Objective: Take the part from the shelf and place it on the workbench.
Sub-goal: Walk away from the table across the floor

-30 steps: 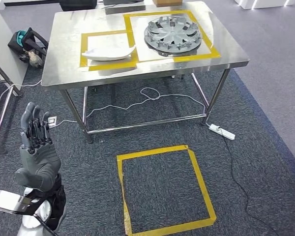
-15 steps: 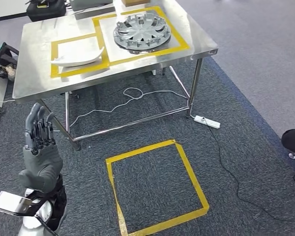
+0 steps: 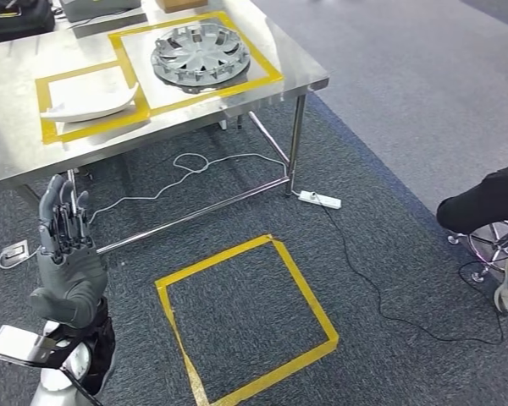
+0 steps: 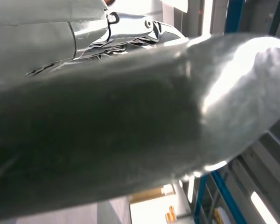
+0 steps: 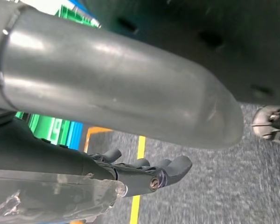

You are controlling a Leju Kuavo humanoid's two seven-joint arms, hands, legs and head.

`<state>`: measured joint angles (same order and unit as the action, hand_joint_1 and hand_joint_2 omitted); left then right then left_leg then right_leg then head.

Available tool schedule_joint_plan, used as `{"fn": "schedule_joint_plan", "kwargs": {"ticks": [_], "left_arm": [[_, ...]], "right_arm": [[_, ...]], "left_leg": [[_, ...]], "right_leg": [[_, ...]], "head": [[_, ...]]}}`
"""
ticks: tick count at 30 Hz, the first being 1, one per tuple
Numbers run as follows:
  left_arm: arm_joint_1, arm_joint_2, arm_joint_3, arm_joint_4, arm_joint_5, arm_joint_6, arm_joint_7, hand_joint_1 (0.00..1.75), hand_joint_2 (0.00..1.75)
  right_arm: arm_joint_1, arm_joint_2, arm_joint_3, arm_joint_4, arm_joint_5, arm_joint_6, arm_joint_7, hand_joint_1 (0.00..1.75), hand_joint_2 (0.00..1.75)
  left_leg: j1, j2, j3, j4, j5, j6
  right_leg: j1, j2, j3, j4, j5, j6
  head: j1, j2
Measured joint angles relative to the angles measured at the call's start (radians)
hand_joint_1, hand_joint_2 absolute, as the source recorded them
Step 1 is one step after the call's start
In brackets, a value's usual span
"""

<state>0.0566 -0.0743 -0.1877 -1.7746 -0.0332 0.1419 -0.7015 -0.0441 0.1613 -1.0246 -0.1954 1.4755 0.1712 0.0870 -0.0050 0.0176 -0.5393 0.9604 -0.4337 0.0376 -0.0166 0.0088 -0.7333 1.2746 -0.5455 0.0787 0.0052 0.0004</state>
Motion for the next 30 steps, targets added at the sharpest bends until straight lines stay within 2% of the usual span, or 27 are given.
{"fn": "schedule_joint_plan", "kwargs": {"ticks": [1,2,4,5,6,7,9,11,13,14,15,16,17,18,20,22,24,26,28,29,30], "left_arm": [[0.0,0.0,0.0,0.0,0.0,0.0,0.0,0.0,0.0],[0.0,0.0,0.0,0.0,0.0,0.0,0.0,0.0,0.0],[0.0,0.0,0.0,0.0,0.0,0.0,0.0,0.0,0.0],[0.0,0.0,0.0,0.0,0.0,0.0,0.0,0.0,0.0],[-0.001,0.0,0.0,0.0,0.0,0.0,0.0,0.0,0.0],[-0.001,0.001,0.0,0.0,0.0,0.0,0.0,0.0,0.0],[-0.003,0.001,0.0,0.0,-0.001,0.0,0.0,0.0,0.0],[-0.004,0.001,0.0,0.0,-0.001,0.0,0.0,0.0,0.0],[-0.003,0.001,0.0,0.0,-0.001,0.0,0.0,0.0,0.0],[-0.002,0.002,0.0,0.0,-0.001,0.0,0.0,0.0,0.0],[-0.001,0.002,0.0,0.0,-0.001,0.0,0.0,0.0,0.0],[-0.001,0.002,0.0,0.0,-0.001,0.0,0.0,0.0,0.0],[0.0,0.002,0.0,0.0,-0.001,0.0,0.0,0.0,0.0],[-0.001,0.002,0.0,0.0,-0.001,0.0,0.0,0.0,0.0],[-0.002,0.002,0.0,0.0,-0.001,0.0,0.0,0.0,0.0],[-0.003,0.003,0.0,0.0,-0.001,0.0,0.0,0.0,0.0],[-0.004,0.003,0.0,0.0,-0.001,0.0,0.0,0.0,0.0],[-0.004,0.001,-0.001,0.0,-0.001,0.0,0.0,0.0,0.0],[-0.002,0.0,-0.001,0.0,-0.001,0.0,0.0,0.0,0.0],[-0.001,0.0,-0.001,0.0,-0.001,0.0,0.0,0.0,0.0],[0.0,0.0,-0.001,0.0,-0.001,0.0,0.0,0.0,0.0]], "right_arm": [[0.001,0.0,0.0,0.0,0.0,0.0,0.0,0.0,0.0],[0.002,-0.001,0.0,0.0,0.0,0.001,0.0,0.0,0.0],[0.002,-0.001,0.0,0.0,0.0,0.001,0.0,0.0,0.0],[0.001,0.0,0.0,0.0,0.0,0.001,0.0,0.0,0.0],[-0.001,0.0,0.0,0.0,0.0,0.001,0.0,0.0,0.0],[-0.002,0.001,0.0,0.0,0.0,0.001,0.0,0.0,0.0],[-0.001,0.001,0.0,0.0,0.0,0.001,0.0,0.0,0.0],[0.0,0.001,0.0,0.0,0.0,0.001,0.001,0.0,0.0],[0.0,0.001,0.0,0.0,0.0,0.002,0.001,0.0,0.0],[-0.001,0.001,0.0,0.0,0.0,0.003,0.001,0.0,0.0],[0.0,0.001,0.0,0.0,0.0,0.003,0.001,0.0,0.0],[0.0,0.001,0.0,0.0,0.0,0.003,0.001,0.0,0.0],[0.001,0.001,0.0,0.0,0.0,0.003,0.001,0.0,0.0],[0.001,0.0,0.0,0.0,0.0,0.003,0.001,0.0,0.0],[0.0,0.001,0.0,0.0,0.0,0.003,0.001,0.0,0.0],[-0.001,0.001,0.0,0.0,0.0,0.003,0.001,0.0,0.0],[0.002,0.001,0.0,0.0,0.0,0.004,0.002,0.0,0.0],[0.005,0.001,0.0,0.0,0.0,0.004,0.002,0.0,0.0],[0.003,0.001,0.0,0.0,0.0,0.004,0.003,0.0,0.0],[0.002,0.001,0.0,0.0,0.0,0.004,0.003,0.0,0.0],[0.001,0.001,0.0,0.0,0.0,0.004,0.003,0.0,0.0]], "left_leg": [[0.001,0.012,0.0,0.001,-0.001,-0.001],[0.002,0.022,0.0,0.003,-0.003,-0.004],[0.0,0.039,0.0,0.011,-0.009,-0.014],[-0.002,0.046,-0.001,0.017,-0.013,-0.021],[-0.006,0.053,-0.001,0.022,-0.016,-0.026],[-0.009,0.06,-0.002,0.025,-0.017,-0.031],[-0.007,0.07,-0.001,0.026,-0.019,-0.037],[-0.001,0.046,-0.015,0.063,-0.051,-0.047],[0.004,0.008,-0.068,0.18,-0.117,-0.056],[0.005,-0.002,-0.101,0.249,-0.145,-0.057],[0.005,-0.006,-0.125,0.297,-0.157,-0.057],[0.005,-0.009,-0.135,0.312,-0.15,-0.055],[0.004,-0.012,-0.127,0.289,-0.123,-0.051],[0.004,-0.021,-0.104,0.235,-0.085,-0.045],[0.005,-0.059,-0.048,0.107,-0.022,-0.033],[0.005,-0.084,-0.023,0.044,-0.01,-0.029],[0.005,-0.072,-0.021,0.029,-0.008,-0.027],[0.008,-0.053,-0.017,0.018,-0.001,-0.018],[0.008,-0.03,-0.016,0.014,0.002,-0.012],[0.007,-0.018,-0.016,0.014,0.001,-0.01],[0.006,-0.006,-0.017,0.015,0.001,-0.009]], "right_leg": [[-0.002,-0.004,0.006,0.001,0.007,0.004],[-0.004,-0.01,0.03,-0.035,0.029,0.008],[-0.007,-0.044,0.11,-0.166,0.08,0.015],[-0.007,-0.057,0.139,-0.216,0.095,0.011],[-0.008,-0.065,0.155,-0.245,0.1,0.004],[-0.007,-0.062,0.157,-0.252,0.098,-0.005],[-0.008,-0.04,0.152,-0.251,0.103,-0.024],[-0.009,-0.021,0.149,-0.252,0.108,-0.037],[-0.01,-0.002,0.144,-0.253,0.112,-0.045],[-0.009,0.009,0.142,-0.253,0.113,-0.047],[-0.009,0.02,0.14,-0.253,0.113,-0.048],[-0.009,0.031,0.139,-0.253,0.114,-0.049],[-0.008,0.042,0.139,-0.253,0.115,-0.049],[-0.008,0.054,0.14,-0.253,0.116,-0.048],[-0.008,0.076,0.136,-0.251,0.119,-0.042],[-0.01,0.093,0.127,-0.252,0.125,-0.031],[-0.013,0.103,0.119,-0.259,0.132,-0.017],[-0.009,0.069,0.102,-0.237,0.114,-0.008],[-0.005,0.019,0.053,-0.133,0.055,-0.004],[-0.005,0.008,0.022,-0.065,0.025,-0.002],[-0.005,0.003,-0.001,-0.013,0.007,-0.001]], "head": [[0.001,0.0],[0.001,0.0],[0.003,0.0],[0.004,0.0],[0.003,0.0],[0.002,0.0],[-0.002,0.0],[-0.004,0.0],[-0.007,0.0],[-0.007,0.0],[-0.008,0.0],[-0.009,0.0],[-0.009,0.0],[-0.009,0.0],[-0.009,0.0],[-0.008,0.0],[-0.009,0.0],[-0.007,0.0],[-0.001,0.0],[0.001,0.0],[0.001,0.0]]}}
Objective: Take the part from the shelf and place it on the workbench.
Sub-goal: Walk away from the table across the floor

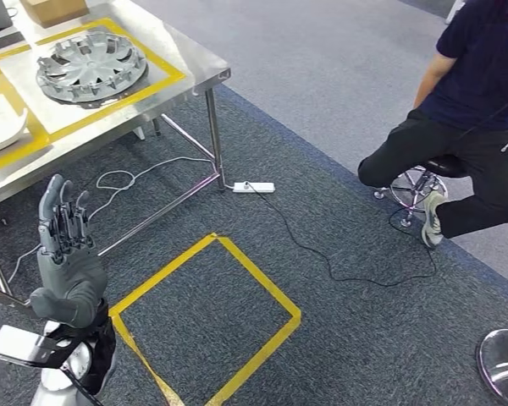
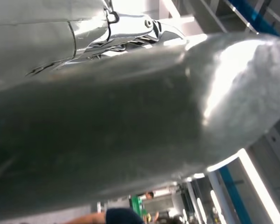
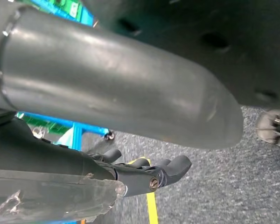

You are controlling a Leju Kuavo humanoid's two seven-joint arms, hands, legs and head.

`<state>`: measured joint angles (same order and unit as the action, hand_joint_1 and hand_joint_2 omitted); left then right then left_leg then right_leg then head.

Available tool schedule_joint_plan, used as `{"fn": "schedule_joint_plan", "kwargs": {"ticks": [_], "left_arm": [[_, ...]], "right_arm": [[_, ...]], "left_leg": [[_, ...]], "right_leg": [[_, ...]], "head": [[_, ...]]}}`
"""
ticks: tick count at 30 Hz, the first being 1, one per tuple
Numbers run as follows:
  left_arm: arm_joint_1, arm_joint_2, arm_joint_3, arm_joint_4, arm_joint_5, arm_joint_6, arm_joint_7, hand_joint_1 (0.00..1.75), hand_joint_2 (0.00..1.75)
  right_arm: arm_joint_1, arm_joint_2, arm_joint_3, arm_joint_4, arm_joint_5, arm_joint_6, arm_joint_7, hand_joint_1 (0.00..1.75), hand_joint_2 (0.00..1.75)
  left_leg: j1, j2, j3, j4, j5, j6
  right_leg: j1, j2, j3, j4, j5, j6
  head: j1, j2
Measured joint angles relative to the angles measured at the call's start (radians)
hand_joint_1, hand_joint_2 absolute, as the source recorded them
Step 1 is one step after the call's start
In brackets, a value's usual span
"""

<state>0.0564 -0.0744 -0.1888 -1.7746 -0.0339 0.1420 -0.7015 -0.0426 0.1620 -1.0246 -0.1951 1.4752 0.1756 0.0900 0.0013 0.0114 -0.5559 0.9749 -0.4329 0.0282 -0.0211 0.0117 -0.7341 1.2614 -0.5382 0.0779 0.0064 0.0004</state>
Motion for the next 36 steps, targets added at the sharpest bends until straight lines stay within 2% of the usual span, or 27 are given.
{"fn": "schedule_joint_plan", "kwargs": {"ticks": [1,2,3,5,6,7,9,10,12,14,15,16,17,18,20,21,23,24,25,27,29,30,31,32,33,34,36], "left_arm": [[0.0,0.0,0.0,0.0,0.0,0.0,0.0,0.0,0.0],[0.0,0.0,0.0,0.0,0.0,0.0,0.0,0.0,0.0],[0.0,0.0,0.0,0.0,0.0,0.0,0.0,0.0,0.0],[0.0,0.0,0.0,0.0,0.0,0.0,0.0,0.0,0.0],[-0.001,0.0,0.0,0.0,0.0,0.0,0.0,0.0,0.0],[-0.001,0.0,0.0,0.0,0.0,0.0,0.0,0.0,0.0],[-0.002,0.0,0.0,0.0,0.0,0.0,0.0,0.0,0.0],[-0.003,0.0,0.0,0.0,0.0,0.0,0.0,0.0,0.0],[-0.005,0.0,0.0,0.0,0.0,0.0,0.0,0.0,0.0],[-0.003,0.001,0.0,0.0,0.0,0.0,0.0,0.0,0.0],[-0.002,0.001,0.0,0.0,0.0,0.0,0.0,0.0,0.0],[-0.001,0.001,0.0,0.0,0.0,0.0,0.0,0.0,0.0],[-0.001,0.002,0.0,0.0,0.0,0.0,0.0,0.0,0.0],[-0.001,0.002,0.0,0.0,0.0,0.0,0.0,0.0,0.0],[-0.002,0.002,0.0,0.0,0.0,0.0,0.0,0.0,0.0],[-0.002,0.002,0.0,0.0,0.0,0.0,0.0,0.0,0.0],[-0.003,0.002,0.0,0.0,0.0,0.0,0.0,0.0,0.0],[-0.003,0.002,0.0,0.0,0.0,0.0,0.0,0.0,0.0],[-0.004,0.001,0.0,0.0,0.0,0.0,0.0,0.0,0.0],[-0.004,0.0,0.0,0.0,0.001,0.0,0.0,0.0,0.0],[-0.002,-0.001,0.0,0.0,0.001,0.0,0.0,0.0,0.0],[-0.002,-0.001,0.0,0.0,0.001,0.0,0.0,0.0,0.0],[-0.001,0.0,0.0,0.0,0.001,0.0,0.0,0.0,0.0],[-0.001,0.0,0.0,0.0,0.001,0.0,0.0,0.0,0.0],[-0.002,0.0,0.0,0.0,0.001,0.0,0.0,0.0,0.0],[-0.002,-0.001,0.0,0.0,0.001,0.0,0.0,0.0,0.0],[-0.002,0.0,0.0,0.0,0.001,0.0,0.0,0.0,0.0]], "right_arm": [[0.0,0.0,0.0,0.0,0.0,0.0,0.0,0.0,0.0],[0.001,0.0,0.0,0.0,0.0,0.001,0.001,0.0,0.0],[0.002,-0.001,0.0,0.0,0.0,0.001,0.001,0.0,0.0],[0.0,-0.001,0.0,0.0,0.0,0.001,0.003,0.0,0.0],[-0.002,-0.002,0.0,0.0,0.0,0.001,0.004,0.0,0.0],[-0.004,-0.002,0.0,0.0,0.0,0.002,0.004,0.0,0.0],[-0.005,-0.002,0.0,0.0,0.0,0.002,0.005,0.0,0.0],[-0.004,-0.002,0.0,0.0,0.0,0.002,0.005,0.0,0.0],[-0.003,-0.002,0.0,0.0,0.0,0.002,0.007,0.0,0.0],[-0.004,-0.002,0.0,0.0,0.0,0.003,0.007,0.0,0.0],[-0.004,-0.002,0.0,0.0,0.0,0.003,0.007,0.0,0.0],[-0.003,-0.002,0.0,0.0,0.0,0.003,0.007,0.0,0.0],[-0.002,-0.002,0.0,0.0,0.0,0.003,0.007,0.0,0.0],[-0.001,-0.002,0.0,0.0,0.0,0.003,0.007,0.0,0.0],[-0.002,-0.002,0.0,0.0,0.0,0.003,0.007,0.0,0.0],[-0.003,-0.002,0.0,0.0,0.0,0.003,0.007,0.0,0.0],[-0.003,-0.002,0.0,0.0,0.0,0.004,0.007,0.0,0.0],[-0.002,-0.002,0.0,0.0,0.0,0.004,0.007,0.0,0.0],[0.001,-0.002,0.0,0.0,0.0,0.004,0.007,0.0,0.0],[0.003,-0.002,0.0,0.0,0.0,0.004,0.007,0.0,0.0],[0.002,-0.002,0.0,0.0,0.0,0.004,0.007,0.0,0.0],[0.001,-0.002,0.0,0.0,0.0,0.004,0.007,0.0,0.0],[0.0,-0.002,0.0,0.0,0.0,0.004,0.007,0.0,0.0],[0.001,-0.002,0.0,0.0,0.0,0.005,0.007,0.0,0.0],[0.002,-0.002,0.0,0.0,0.0,0.005,0.007,0.0,0.0],[0.002,-0.002,0.0,0.0,0.0,0.005,0.007,0.0,0.0],[0.001,-0.003,0.0,0.0,0.001,0.004,0.007,0.0,0.0]], "left_leg": [[-0.001,0.011,0.001,0.0,-0.001,0.0],[-0.001,0.022,0.002,0.001,-0.003,0.0],[0.0,0.031,0.005,0.001,-0.006,-0.002],[-0.004,0.047,0.01,0.006,-0.013,-0.01],[-0.008,0.055,0.011,0.01,-0.016,-0.015],[-0.012,0.062,0.011,0.013,-0.018,-0.019],[-0.015,0.081,0.011,0.015,-0.021,-0.024],[-0.013,0.08,0.011,0.018,-0.028,-0.027],[-0.007,0.047,-0.009,0.073,-0.071,-0.037],[-0.004,0.008,-0.066,0.198,-0.137,-0.043],[-0.003,0.001,-0.096,0.259,-0.158,-0.043],[-0.003,-0.002,-0.115,0.293,-0.162,-0.043],[-0.002,-0.004,-0.118,0.293,-0.145,-0.042],[-0.002,-0.008,-0.103,0.257,-0.112,-0.039],[0.0,-0.038,-0.048,0.133,-0.037,-0.033],[0.002,-0.056,-0.025,0.079,-0.017,-0.031],[0.001,-0.075,-0.009,0.031,-0.012,-0.029],[0.002,-0.069,-0.008,0.024,-0.013,-0.028],[0.002,-0.06,-0.007,0.019,-0.011,-0.024],[0.005,-0.041,-0.003,0.01,-0.005,-0.015],[0.004,-0.019,-0.002,0.008,-0.004,-0.009],[0.002,-0.007,-0.002,0.008,-0.005,-0.007],[0.001,0.005,-0.002,0.008,-0.006,-0.006],[0.001,0.015,-0.002,0.008,-0.007,-0.005],[0.0,0.024,0.0,0.008,-0.009,-0.005],[0.0,0.033,0.004,0.008,-0.012,-0.007],[-0.004,0.047,0.008,0.012,-0.02,-0.015]], "right_leg": [[0.0,-0.003,-0.007,0.021,0.0,0.001],[0.0,-0.008,0.007,0.003,0.018,0.003],[0.0,-0.016,0.037,-0.05,0.049,0.003],[0.002,-0.054,0.108,-0.178,0.098,0.002],[0.004,-0.068,0.13,-0.219,0.108,-0.003],[0.005,-0.073,0.138,-0.236,0.108,-0.01],[0.006,-0.054,0.135,-0.236,0.109,-0.026],[0.006,-0.043,0.133,-0.237,0.111,-0.032],[0.003,-0.023,0.131,-0.24,0.116,-0.044],[0.002,-0.004,0.126,-0.24,0.119,-0.05],[0.002,0.006,0.124,-0.24,0.121,-0.052],[0.001,0.016,0.123,-0.24,0.121,-0.053],[0.001,0.027,0.123,-0.24,0.122,-0.052],[0.001,0.039,0.123,-0.24,0.123,-0.051],[0.0,0.061,0.123,-0.24,0.126,-0.046],[-0.001,0.071,0.119,-0.238,0.128,-0.041],[-0.003,0.086,0.109,-0.24,0.135,-0.028],[-0.005,0.094,0.105,-0.243,0.139,-0.021],[-0.006,0.092,0.1,-0.244,0.14,-0.015],[-0.002,0.058,0.079,-0.207,0.113,-0.006],[0.002,0.013,0.026,-0.09,0.052,-0.002],[0.002,0.003,-0.003,-0.024,0.025,0.0],[0.002,-0.001,-0.022,0.02,0.013,0.0],[0.002,-0.004,-0.025,0.03,0.018,0.001],[0.002,-0.007,-0.008,0.0,0.041,0.0],[0.002,-0.016,0.026,-0.063,0.076,-0.001],[0.01,-0.053,0.094,-0.188,0.121,-0.008]], "head": [[0.0,0.0],[0.0,0.0],[0.0,0.0],[0.002,0.0],[0.001,0.0],[0.0,0.0],[-0.002,0.0],[-0.003,0.0],[-0.005,0.0],[-0.006,0.0],[-0.006,0.0],[-0.007,0.0],[-0.006,0.0],[-0.006,0.0],[-0.006,0.0],[-0.006,0.0],[-0.006,0.0],[-0.006,0.0],[-0.006,0.0],[-0.003,0.0],[0.001,0.0],[0.002,0.0],[0.002,0.0],[0.002,0.0],[0.002,0.0],[0.002,0.0],[0.002,0.0]]}}
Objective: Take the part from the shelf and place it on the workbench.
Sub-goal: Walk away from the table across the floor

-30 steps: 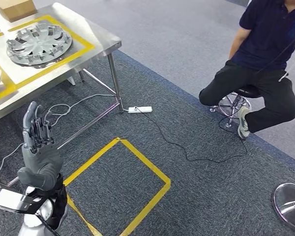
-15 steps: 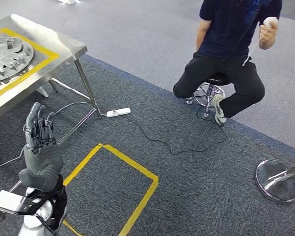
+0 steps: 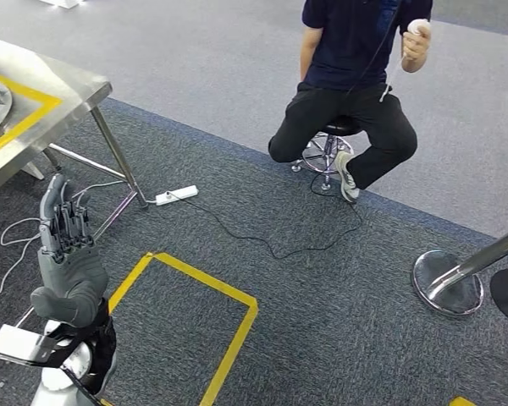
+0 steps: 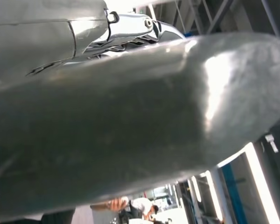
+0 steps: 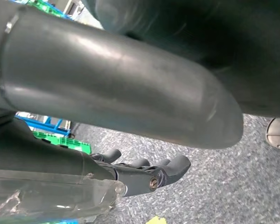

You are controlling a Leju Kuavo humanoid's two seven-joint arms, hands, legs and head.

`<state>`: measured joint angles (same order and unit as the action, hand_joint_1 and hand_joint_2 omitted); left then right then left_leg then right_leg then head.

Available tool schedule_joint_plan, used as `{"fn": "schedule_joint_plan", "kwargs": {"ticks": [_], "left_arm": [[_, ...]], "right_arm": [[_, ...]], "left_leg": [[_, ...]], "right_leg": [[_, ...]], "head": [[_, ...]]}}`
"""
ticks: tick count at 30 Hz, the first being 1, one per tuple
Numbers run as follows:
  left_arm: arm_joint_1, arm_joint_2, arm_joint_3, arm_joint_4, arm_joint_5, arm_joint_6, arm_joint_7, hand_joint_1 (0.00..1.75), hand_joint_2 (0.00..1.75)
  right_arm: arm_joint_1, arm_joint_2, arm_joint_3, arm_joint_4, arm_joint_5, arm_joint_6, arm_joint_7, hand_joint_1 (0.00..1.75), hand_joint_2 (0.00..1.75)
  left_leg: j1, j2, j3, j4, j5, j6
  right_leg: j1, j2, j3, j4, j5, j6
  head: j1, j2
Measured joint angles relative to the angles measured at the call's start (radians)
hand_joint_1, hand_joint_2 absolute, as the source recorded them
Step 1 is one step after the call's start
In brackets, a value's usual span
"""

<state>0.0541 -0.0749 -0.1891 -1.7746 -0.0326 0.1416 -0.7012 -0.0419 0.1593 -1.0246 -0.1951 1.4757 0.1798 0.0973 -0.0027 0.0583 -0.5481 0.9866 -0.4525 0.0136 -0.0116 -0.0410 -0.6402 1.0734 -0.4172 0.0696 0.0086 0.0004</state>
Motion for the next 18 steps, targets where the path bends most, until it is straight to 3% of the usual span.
{"fn": "schedule_joint_plan", "kwargs": {"ticks": [2,4,6,9,10,11,13,15,17,18], "left_arm": [[0.0,0.001,0.0,0.0,0.0,0.0,0.0,0.0,0.0],[0.0,0.001,0.0,0.0,0.0,0.0,0.0,0.0,0.0],[-0.002,0.002,0.0,0.0,0.0,0.0,0.001,0.0,0.0],[0.002,0.003,0.0,0.0,0.0,0.0,0.002,0.0,0.0],[0.003,0.004,0.0,0.0,0.0,0.0,0.002,0.0,0.0],[0.004,0.005,0.0,0.0,0.0,0.001,0.002,0.0,0.0],[0.004,0.005,0.0,0.0,0.0,0.001,0.002,0.0,0.0],[0.004,0.005,0.0,0.0,0.0,0.001,0.002,0.0,0.0],[0.005,0.006,0.0,0.0,-0.001,0.001,0.002,0.0,0.0],[0.005,0.006,0.0,0.0,-0.001,0.001,0.002,0.0,0.0]], "right_arm": [[-0.003,0.0,0.0,0.0,0.0,0.0,0.0,0.0,0.0],[-0.003,-0.001,0.0,0.0,0.001,-0.002,0.0,0.0,0.0],[-0.001,-0.002,0.0,0.0,0.002,-0.008,0.001,0.0,0.0],[-0.002,-0.003,0.0,0.0,0.003,-0.019,0.001,0.0,0.0],[-0.002,-0.003,0.0,0.0,0.003,-0.021,0.001,0.0,0.0],[-0.001,-0.003,0.0,0.0,0.003,-0.024,0.001,0.0,0.0],[-0.001,-0.003,0.0,0.0,0.003,-0.027,0.001,0.0,0.0],[-0.002,-0.003,0.0,0.0,0.002,-0.031,0.001,0.0,0.0],[-0.004,-0.004,0.0,0.0,0.001,-0.033,0.0,0.0,0.0],[-0.003,-0.004,0.0,0.0,0.001,-0.033,0.0,0.0,0.0]], "left_leg": [[-0.007,0.014,-0.002,0.006,-0.003,-0.008],[-0.008,0.028,-0.002,0.009,-0.005,-0.014],[-0.004,0.008,-0.012,0.036,-0.028,-0.021],[0.0,-0.046,-0.096,0.208,-0.111,-0.026],[0.0,-0.051,-0.128,0.265,-0.126,-0.028],[0.001,-0.054,-0.146,0.293,-0.123,-0.029],[0.004,-0.06,-0.128,0.239,-0.064,-0.03],[0.012,-0.092,-0.074,0.116,0.007,-0.033],[0.018,-0.123,-0.04,0.036,0.022,-0.034],[0.017,-0.126,-0.036,0.022,0.018,-0.032]], "right_leg": [[0.006,-0.017,0.023,-0.046,0.002,-0.011],[0.004,0.005,0.02,-0.05,0.003,-0.022],[0.0,0.026,0.02,-0.054,0.006,-0.031],[-0.004,0.054,0.019,-0.057,0.008,-0.041],[-0.004,0.064,0.018,-0.057,0.009,-0.042],[-0.005,0.074,0.018,-0.057,0.009,-0.043],[-0.008,0.095,0.02,-0.057,0.01,-0.041],[-0.011,0.116,0.02,-0.055,0.011,-0.035],[-0.013,0.133,0.01,-0.054,0.016,-0.021],[-0.014,0.141,0.004,-0.055,0.02,-0.014]], "head": [[-0.001,0.0],[-0.003,0.0],[-0.005,0.0],[-0.01,0.0],[-0.01,0.0],[-0.01,0.0],[-0.01,0.0],[-0.011,0.0],[-0.011,0.0],[-0.011,0.0]]}}
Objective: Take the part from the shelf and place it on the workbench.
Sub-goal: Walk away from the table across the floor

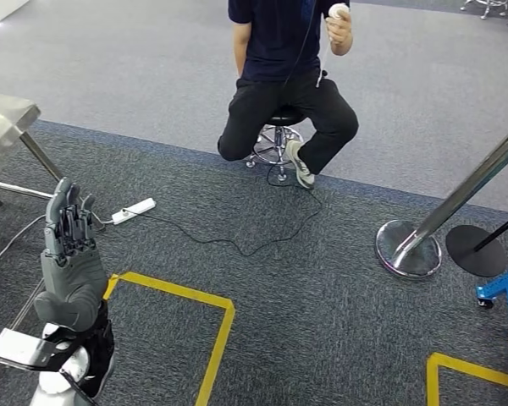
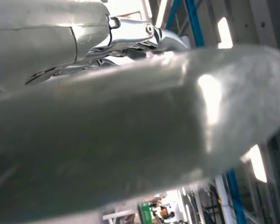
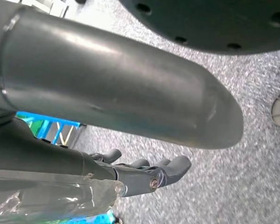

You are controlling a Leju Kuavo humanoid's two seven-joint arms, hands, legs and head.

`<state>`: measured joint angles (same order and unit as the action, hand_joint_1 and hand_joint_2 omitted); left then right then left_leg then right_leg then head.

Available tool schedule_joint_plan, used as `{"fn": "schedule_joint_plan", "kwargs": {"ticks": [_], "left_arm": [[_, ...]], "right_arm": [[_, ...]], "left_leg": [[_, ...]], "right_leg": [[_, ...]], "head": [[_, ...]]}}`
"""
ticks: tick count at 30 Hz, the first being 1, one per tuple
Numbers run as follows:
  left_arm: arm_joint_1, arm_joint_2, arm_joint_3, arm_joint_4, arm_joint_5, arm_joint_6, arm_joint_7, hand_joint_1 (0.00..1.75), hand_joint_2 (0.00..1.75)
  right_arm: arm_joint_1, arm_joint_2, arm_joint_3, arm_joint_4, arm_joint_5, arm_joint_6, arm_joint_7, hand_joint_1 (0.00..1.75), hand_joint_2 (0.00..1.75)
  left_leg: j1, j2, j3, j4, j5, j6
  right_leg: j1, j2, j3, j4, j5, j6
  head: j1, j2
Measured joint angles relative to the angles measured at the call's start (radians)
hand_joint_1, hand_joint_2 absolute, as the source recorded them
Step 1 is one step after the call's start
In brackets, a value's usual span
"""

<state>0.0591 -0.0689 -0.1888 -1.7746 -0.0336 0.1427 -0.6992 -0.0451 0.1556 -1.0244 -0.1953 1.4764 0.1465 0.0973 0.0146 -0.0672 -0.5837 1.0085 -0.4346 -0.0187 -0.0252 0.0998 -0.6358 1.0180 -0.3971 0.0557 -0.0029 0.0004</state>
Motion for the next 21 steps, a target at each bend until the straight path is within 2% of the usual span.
{"fn": "schedule_joint_plan", "kwargs": {"ticks": [1,2,3,4,5,6,7,8,9,10,12,13,14,15,17,19,21], "left_arm": [[0.0,0.0,0.0,0.0,0.0,0.0,0.0,0.0,0.0],[-0.001,0.0,0.0,0.0,0.0,0.0,0.0,0.0,0.0],[-0.001,0.0,0.0,0.0,0.0,0.0,0.0,0.0,0.0],[-0.001,-0.001,0.0,0.0,0.0,0.0,0.0,0.0,0.0],[0.0,-0.001,0.0,0.0,0.0,0.001,0.0,0.0,0.0],[0.001,-0.001,0.0,0.0,0.0,0.001,0.0,0.0,0.0],[0.001,-0.001,0.0,0.0,0.0,0.001,0.0,0.0,0.0],[0.001,-0.001,0.0,0.0,0.0,0.001,0.0,0.0,0.0],[0.001,-0.001,0.0,0.0,0.0,0.001,0.0,0.0,0.0],[0.0,-0.001,0.0,0.0,0.0,0.001,0.0,0.0,0.0],[0.0,-0.001,0.0,0.0,0.0,0.001,0.0,0.0,0.0],[0.0,-0.001,0.0,0.0,0.0,0.001,0.0,0.0,0.0],[0.0,-0.001,0.0,0.0,0.0,0.001,0.0,0.0,0.0],[0.0,0.0,0.0,0.0,0.0,0.001,0.0,0.0,0.0],[-0.001,0.0,0.0,0.0,-0.001,0.001,0.0,0.0,0.0],[-0.004,0.0,0.0,0.0,-0.001,0.001,0.0,0.0,0.0],[-0.002,0.0,0.0,0.0,0.0,0.002,0.0,0.0,0.0]], "right_arm": [[0.002,0.0,0.0,0.0,0.0,0.0,0.0,0.0,0.0],[0.004,0.0,0.0,0.0,0.0,0.0,0.0,0.0,0.0],[0.006,-0.001,0.0,0.0,0.0,0.0,0.001,0.0,0.0],[0.006,-0.001,0.0,0.0,0.0,0.0,0.001,0.0,0.0],[0.005,-0.001,0.0,0.0,0.0,0.0,0.002,0.0,0.0],[0.003,-0.001,0.0,0.0,0.0,0.002,0.002,0.0,0.0],[0.002,-0.001,0.0,0.0,0.0,0.003,0.002,0.0,0.0],[0.002,-0.001,0.0,0.0,0.0,0.005,0.003,0.0,0.0],[0.002,-0.001,0.0,0.0,0.0,0.007,0.003,0.0,0.0],[0.003,-0.001,0.0,0.0,0.0,0.009,0.004,0.0,0.0],[0.003,-0.002,0.0,0.0,-0.001,0.012,0.006,0.0,0.0],[0.001,-0.002,0.0,0.0,-0.001,0.013,0.006,0.0,0.0],[0.0,-0.002,0.0,0.0,-0.001,0.015,0.006,0.0,0.0],[-0.001,-0.002,0.0,0.0,-0.001,0.016,0.006,0.0,0.0],[0.001,-0.002,0.0,0.0,-0.002,0.018,0.006,0.0,0.0],[0.003,-0.003,-0.001,0.0,-0.003,0.018,0.007,0.0,0.0],[0.001,-0.003,-0.001,0.0,-0.005,0.019,0.007,0.0,0.0]], "left_leg": [[0.0,0.007,0.002,-0.008,-0.004,0.004],[0.0,0.015,0.003,-0.01,-0.002,0.009],[0.001,0.024,0.006,-0.014,0.0,0.014],[0.001,0.035,0.009,-0.018,0.002,0.02],[-0.001,0.047,0.011,-0.02,0.002,0.024],[-0.003,0.058,0.011,-0.02,0.001,0.028],[-0.006,0.07,0.012,-0.02,0.0,0.03],[-0.007,0.082,0.013,-0.02,-0.001,0.032],[-0.008,0.092,0.014,-0.02,-0.003,0.033],[-0.009,0.101,0.018,-0.02,-0.006,0.034],[-0.011,0.116,0.025,-0.019,-0.014,0.03],[-0.013,0.123,0.027,-0.017,-0.017,0.026],[-0.016,0.13,0.026,-0.015,-0.018,0.023],[-0.018,0.137,0.025,-0.013,-0.018,0.019],[-0.018,0.149,0.026,-0.012,-0.022,0.012],[-0.015,0.129,0.011,0.027,-0.053,0.005],[-0.014,0.09,-0.047,0.142,-0.11,0.002]], "right_leg": [[-0.002,0.007,-0.003,-0.003,0.004,0.007],[-0.002,0.002,-0.007,-0.003,0.003,0.012],[0.0,-0.015,-0.015,0.011,-0.008,0.016],[0.002,-0.037,-0.031,0.045,-0.029,0.019],[0.005,-0.064,-0.058,0.102,-0.059,0.021],[0.006,-0.081,-0.089,0.17,-0.09,0.022],[0.006,-0.088,-0.117,0.231,-0.113,0.022],[0.007,-0.091,-0.132,0.267,-0.119,0.021],[0.007,-0.093,-0.128,0.263,-0.107,0.019],[0.009,-0.096,-0.105,0.223,-0.079,0.016],[0.017,-0.124,-0.035,0.096,-0.019,0.008],[0.023,-0.139,-0.008,0.046,-0.006,0.002],[0.027,-0.148,0.007,0.018,-0.004,-0.003],[0.03,-0.148,0.011,0.01,-0.01,-0.007],[0.027,-0.128,0.011,0.001,-0.01,-0.015],[0.022,-0.11,0.015,-0.008,-0.006,-0.025],[0.018,-0.092,0.015,-0.014,-0.002,-0.034]], "head": [[0.0,0.0],[0.001,0.0],[0.002,0.0],[0.005,0.0],[0.008,0.0],[0.01,0.0],[0.011,0.0],[0.01,0.0],[0.01,0.0],[0.01,0.0],[0.011,0.0],[0.011,0.0],[0.01,0.0],[0.009,0.0],[0.008,0.0],[0.007,0.0],[0.006,0.0]]}}
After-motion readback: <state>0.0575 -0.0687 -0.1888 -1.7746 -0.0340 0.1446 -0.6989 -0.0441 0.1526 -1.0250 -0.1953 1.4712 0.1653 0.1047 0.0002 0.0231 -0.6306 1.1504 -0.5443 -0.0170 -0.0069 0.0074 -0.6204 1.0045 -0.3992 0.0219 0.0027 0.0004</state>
